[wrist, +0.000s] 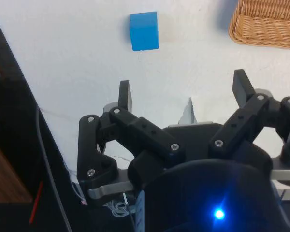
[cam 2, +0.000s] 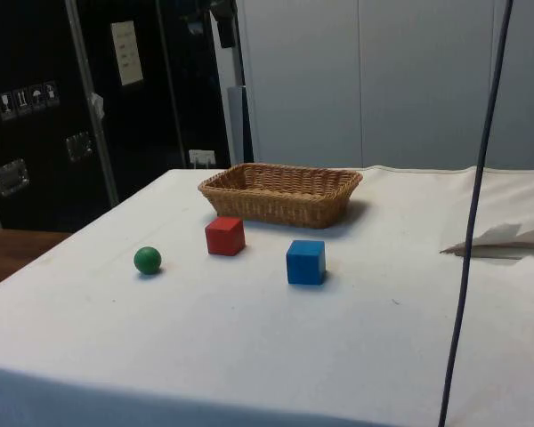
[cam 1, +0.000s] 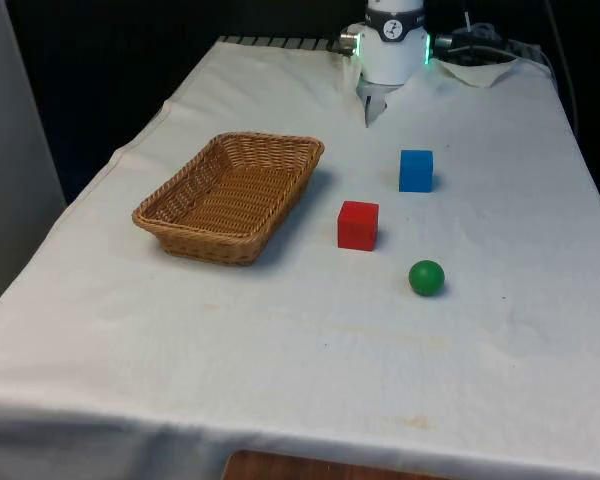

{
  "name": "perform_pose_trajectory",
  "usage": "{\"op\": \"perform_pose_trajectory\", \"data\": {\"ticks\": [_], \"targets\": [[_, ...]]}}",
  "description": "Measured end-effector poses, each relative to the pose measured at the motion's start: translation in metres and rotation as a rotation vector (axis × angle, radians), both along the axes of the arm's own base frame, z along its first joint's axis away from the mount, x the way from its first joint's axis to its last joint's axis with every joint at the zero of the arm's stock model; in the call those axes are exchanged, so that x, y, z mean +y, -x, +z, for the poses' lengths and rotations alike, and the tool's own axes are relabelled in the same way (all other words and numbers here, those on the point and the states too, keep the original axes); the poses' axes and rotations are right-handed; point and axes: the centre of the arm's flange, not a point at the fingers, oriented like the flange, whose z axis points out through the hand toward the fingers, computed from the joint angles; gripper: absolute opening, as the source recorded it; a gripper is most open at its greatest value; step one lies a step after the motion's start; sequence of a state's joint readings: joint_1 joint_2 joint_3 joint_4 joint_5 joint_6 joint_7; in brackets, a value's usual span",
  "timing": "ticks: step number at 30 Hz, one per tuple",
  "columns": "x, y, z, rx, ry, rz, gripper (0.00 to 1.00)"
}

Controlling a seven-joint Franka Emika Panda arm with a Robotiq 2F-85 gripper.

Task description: Place all non-red objects into the basket.

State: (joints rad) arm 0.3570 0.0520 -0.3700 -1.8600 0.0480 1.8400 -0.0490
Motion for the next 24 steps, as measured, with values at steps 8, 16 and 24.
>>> {"op": "perform_pose_trajectory", "data": {"ticks": [8,16,24], "targets": [[0.021,-0.007,-0.009,-0.010,0.010,0.009,1.00],[0.044,-0.021,-0.017,-0.013,0.030,0.012,1.00],[0.058,-0.033,-0.039,-0.030,0.041,0.008,1.00]]}}
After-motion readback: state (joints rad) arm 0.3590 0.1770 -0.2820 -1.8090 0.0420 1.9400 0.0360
